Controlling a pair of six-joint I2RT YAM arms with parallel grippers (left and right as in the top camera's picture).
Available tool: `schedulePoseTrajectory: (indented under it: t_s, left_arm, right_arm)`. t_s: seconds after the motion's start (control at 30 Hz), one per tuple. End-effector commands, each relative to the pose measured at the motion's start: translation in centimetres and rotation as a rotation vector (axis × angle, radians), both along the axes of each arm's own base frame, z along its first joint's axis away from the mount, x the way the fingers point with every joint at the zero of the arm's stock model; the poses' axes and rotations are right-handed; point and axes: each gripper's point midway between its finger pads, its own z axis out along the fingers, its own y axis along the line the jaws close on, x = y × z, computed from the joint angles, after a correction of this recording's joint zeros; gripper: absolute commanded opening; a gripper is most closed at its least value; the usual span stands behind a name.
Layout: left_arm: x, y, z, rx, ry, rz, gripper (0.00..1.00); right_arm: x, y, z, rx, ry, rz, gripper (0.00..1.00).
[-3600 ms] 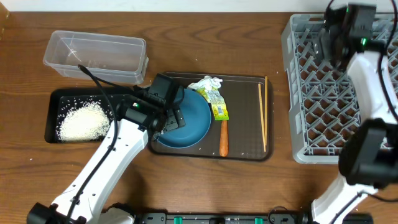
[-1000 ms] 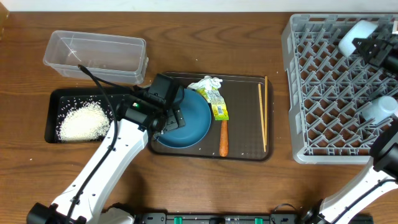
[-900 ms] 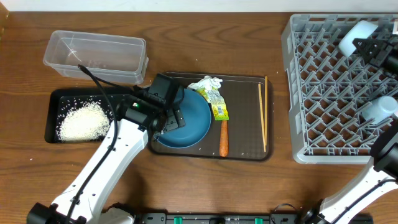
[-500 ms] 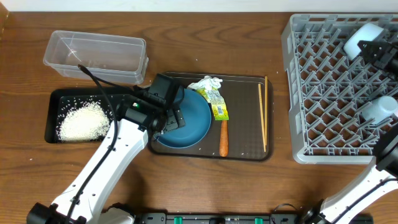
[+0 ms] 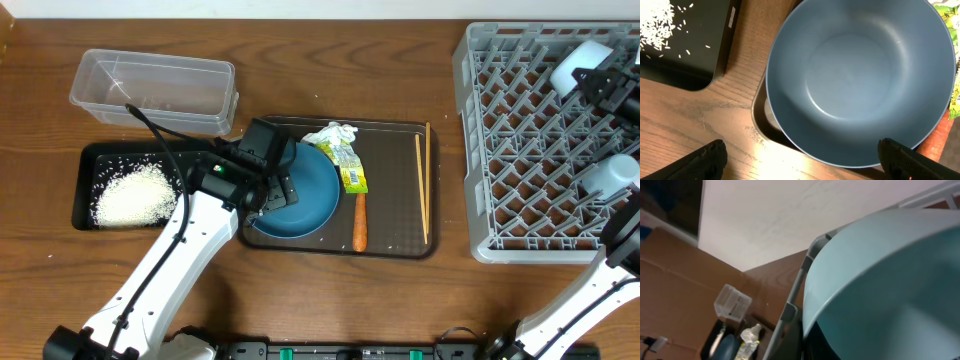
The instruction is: Sort waste into correct bins and load items into the dishwasher rack
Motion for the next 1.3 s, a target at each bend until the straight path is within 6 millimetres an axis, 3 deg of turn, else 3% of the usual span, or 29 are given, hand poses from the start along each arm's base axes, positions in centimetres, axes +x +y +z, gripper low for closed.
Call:
schedulePoseTrajectory:
  t_s: [0.0, 0.1, 0.23, 0.37, 0.47, 0.53, 0.73, 0.8, 0.83, 0.87, 0.93, 1.0, 1.13, 1.27]
  left_arm:
    - [0.3, 0.2, 0.4, 0.004, -0.012, 0.008, 0.99]
    - [0.3, 0.2, 0.4, 0.004, -0.012, 0.008, 0.99]
    - [0.3, 0.2, 0.4, 0.004, -0.012, 0.008, 0.99]
    - [0.3, 0.2, 0.5, 0.004, -0.013, 0.008, 0.99]
    - [0.3, 0.2, 0.4, 0.003, -0.012, 0.008, 0.99]
    - [0.3, 0.2, 0.5, 0.004, -0.013, 0.008, 0.99]
    - [0.3, 0.2, 0.4, 0.003, -0.012, 0.008, 0.99]
    - [0.3, 0.2, 0.5, 0.004, -0.013, 0.008, 0.99]
    - [0.3, 0.2, 0.4, 0.003, -0.012, 0.008, 0.99]
    - [0.3, 0.2, 0.4, 0.003, -0.013, 0.008, 0.99]
    - [0.3, 0.2, 0.5, 0.004, -0.013, 0.008, 0.99]
    - [0.3, 0.2, 0.4, 0.004, -0.012, 0.008, 0.99]
    - [0.3, 0.2, 0.4, 0.003, -0.012, 0.008, 0.99]
    - [0.3, 0.2, 0.5, 0.004, -0.013, 0.008, 0.99]
  right_arm:
    - [-0.1, -1.4, -0.7, 0.043, 0.086, -0.06, 0.02]
    - [-0.5, -3.2, -1.6, -0.049, 0.215, -0.199, 0.06]
    - [-2.1, -5.8, -2.6, -0.233, 0.393, -0.384, 0.25]
    - [-4.3, -8.4, -2.1, -0.381, 0.518, -0.545, 0.34]
    - [-5.4, -9.4, -0.1, -0.416, 0.545, -0.643, 0.56]
    - [-5.7, -9.5, 1.7, -0.395, 0.538, -0.689, 0.64]
    - [-6.4, -7.9, 8.3, -0.321, 0.451, -0.774, 0.68]
    - [-6.5, -6.5, 10.8, -0.326, 0.395, -0.761, 0.69]
    - [-6.4, -5.2, 12.2, -0.32, 0.353, -0.729, 0.77]
    - [-6.3, -4.0, 13.4, -0.309, 0.317, -0.694, 0.99]
    - [-6.7, -0.5, 15.3, -0.287, 0.278, -0.603, 0.99]
    - [-7.1, 2.6, 15.8, -0.271, 0.288, -0.532, 0.99]
    - [-7.1, 9.8, 15.0, -0.254, 0.337, -0.351, 0.99]
    - [-7.6, 16.0, 11.6, -0.446, 0.422, -0.237, 0.99]
